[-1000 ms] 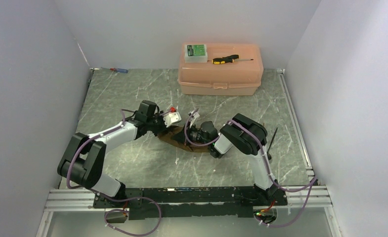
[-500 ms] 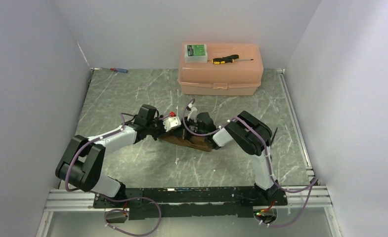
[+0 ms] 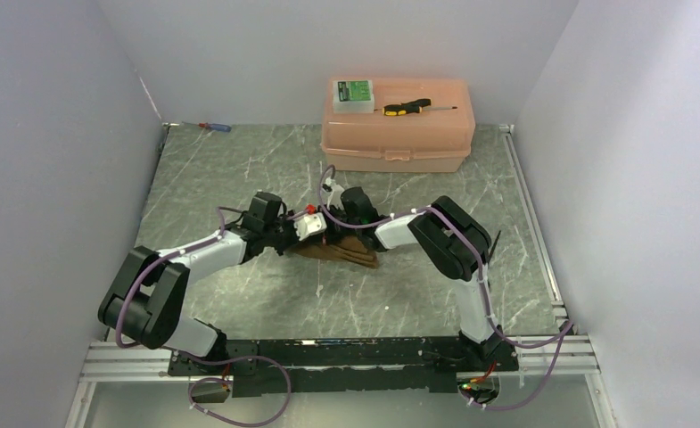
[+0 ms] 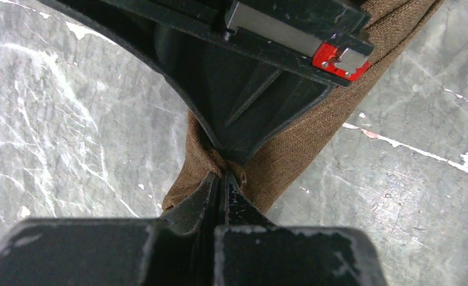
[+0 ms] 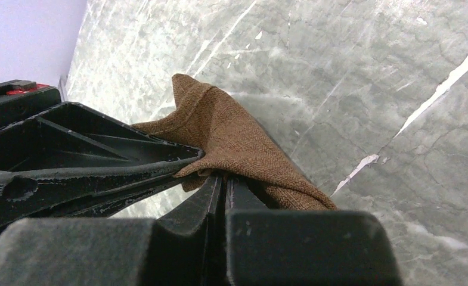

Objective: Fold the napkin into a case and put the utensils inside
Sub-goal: Fold the 2/3-rectangle-folded napkin at the center of the board.

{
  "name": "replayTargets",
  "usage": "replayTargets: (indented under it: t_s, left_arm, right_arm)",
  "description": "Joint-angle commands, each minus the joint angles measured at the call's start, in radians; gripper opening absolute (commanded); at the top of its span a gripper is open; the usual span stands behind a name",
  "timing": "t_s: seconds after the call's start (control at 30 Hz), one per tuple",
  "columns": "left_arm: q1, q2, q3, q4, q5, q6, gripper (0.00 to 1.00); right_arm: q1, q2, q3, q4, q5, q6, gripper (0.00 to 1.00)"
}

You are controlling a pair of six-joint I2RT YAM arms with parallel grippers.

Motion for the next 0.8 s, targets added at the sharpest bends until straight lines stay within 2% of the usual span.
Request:
replayTargets:
  t_s: [0.0, 0.33, 0.53, 0.77]
  left_arm:
    - [-0.017, -0.033, -0.010, 0.019, 0.021, 0.007, 0.03]
    - [-0.017, -0.032, 0.035, 0.078, -0.081, 0.006, 0.03]
    - [-0.018, -0.048, 0.006, 0.047, -0.035, 0.036, 0.03]
    - [-0.017, -0.057, -0.039, 0.177, -0.105, 0.036, 0.03]
  right_arm:
    - [-0.006, 0.015, 0.042, -0.016, 0.026, -0.038, 0.00]
    - [-0.003, 0.101, -0.009, -0.043, 0.057, -0.034, 0.00]
    - [-0.002, 0.104, 0.010, -0.101, 0.063, -0.037, 0.00]
    - [-0.003, 0.092, 0.025, -0.182, 0.084, -0.040, 0.00]
